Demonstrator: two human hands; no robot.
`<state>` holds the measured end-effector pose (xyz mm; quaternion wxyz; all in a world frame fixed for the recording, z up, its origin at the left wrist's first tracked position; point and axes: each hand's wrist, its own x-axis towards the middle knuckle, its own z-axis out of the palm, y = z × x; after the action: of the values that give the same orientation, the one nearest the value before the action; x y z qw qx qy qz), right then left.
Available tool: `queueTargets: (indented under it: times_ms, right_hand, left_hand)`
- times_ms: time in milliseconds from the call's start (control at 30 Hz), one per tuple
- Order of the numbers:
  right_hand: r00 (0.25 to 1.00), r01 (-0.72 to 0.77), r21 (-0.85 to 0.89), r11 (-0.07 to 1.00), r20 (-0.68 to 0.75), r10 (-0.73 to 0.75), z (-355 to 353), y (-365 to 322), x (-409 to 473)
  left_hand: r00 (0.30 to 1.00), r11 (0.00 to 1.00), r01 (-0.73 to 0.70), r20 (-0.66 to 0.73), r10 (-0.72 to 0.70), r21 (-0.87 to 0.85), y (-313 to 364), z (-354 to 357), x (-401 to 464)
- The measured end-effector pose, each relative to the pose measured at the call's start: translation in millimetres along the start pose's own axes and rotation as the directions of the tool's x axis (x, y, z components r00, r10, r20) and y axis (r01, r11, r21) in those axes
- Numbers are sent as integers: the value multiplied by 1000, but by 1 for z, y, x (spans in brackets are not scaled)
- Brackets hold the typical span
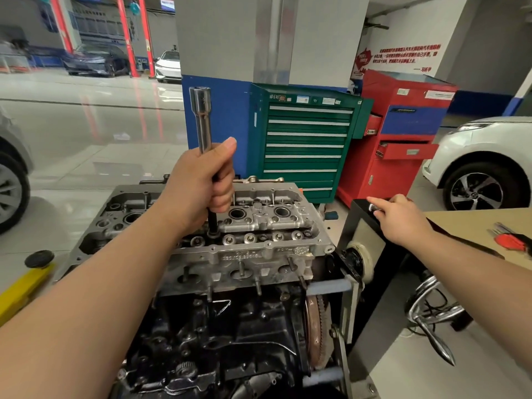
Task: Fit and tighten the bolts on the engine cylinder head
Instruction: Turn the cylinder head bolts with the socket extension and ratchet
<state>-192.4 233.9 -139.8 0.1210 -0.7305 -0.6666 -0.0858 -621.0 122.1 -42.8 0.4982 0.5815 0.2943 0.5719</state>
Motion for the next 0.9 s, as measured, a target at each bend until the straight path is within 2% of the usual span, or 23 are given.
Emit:
queueTargets:
  times_ms: [67, 133, 200, 233, 267, 300, 367, 400, 467, 533, 600, 667, 767, 833, 900]
  right_hand:
    - [999, -40, -54, 998, -14, 40, -8, -9, -9]
    - [993, -14, -15, 1000, -119, 12, -23, -29, -18]
    - [954, 131, 198, 971, -291, -70, -41, -66, -29]
    - [928, 227, 343, 911, -360, -95, -51, -91, -36]
    - [920, 299, 505, 810, -379, -103, -63, -119, -45]
    - [936, 323, 665, 673, -330, -123, -75, -150, -56]
    - [937, 265, 895, 360, -150, -317, -93, -206, -81]
    - [890, 226, 940, 257, -91, -447, -97, -229, -90]
    - [767, 232, 960, 155, -82, -637, -97, -263, -102]
    - [729, 257, 961, 104, -122, -674, -93, -283, -106]
    - [742, 201, 978, 48, -120, -659, -88, -289, -105]
    - [746, 168, 985, 33, -105, -657, -83, -289, -103]
    - [789, 198, 977, 76, -113, -603, -78, -291, -99]
    - [793, 216, 974, 70, -133, -594, -76, -292, -97]
    - [769, 203, 979, 16, -149, -621, -76, -291, -99]
  left_hand:
    - [1000, 1000, 3, 3, -3, -2, 0, -1, -1]
    - [1000, 1000, 4, 9, -4, -7, 0, -3, -1]
    - [1000, 1000, -3, 19, 3, 0, 0, -5, -2]
    - [1000, 1000, -11, 20, 11, 16, 0, -5, -2]
    - [1000, 998, -23, 13, 23, 56, 0, -5, -3]
    - [999, 991, -44, -7, 46, 130, 1, -4, -4]
    - [990, 927, -97, -60, 127, 362, 4, -5, -4]
    - [984, 878, -112, -72, 164, 466, 6, -8, -4]
    - [984, 804, -95, -65, 164, 587, 14, -14, -5]
    - [993, 740, -80, -13, 119, 668, 24, -19, -9]
    - [994, 723, -83, 8, 108, 686, 34, -20, -14]
    - [984, 776, -83, -71, 163, 626, 42, -20, -17]
    - [929, 821, -172, -188, 320, 544, 54, -14, -22]
    - [906, 808, -214, -197, 374, 549, 60, -8, -23]
    - [927, 791, -213, -136, 349, 574, 65, -4, -24]
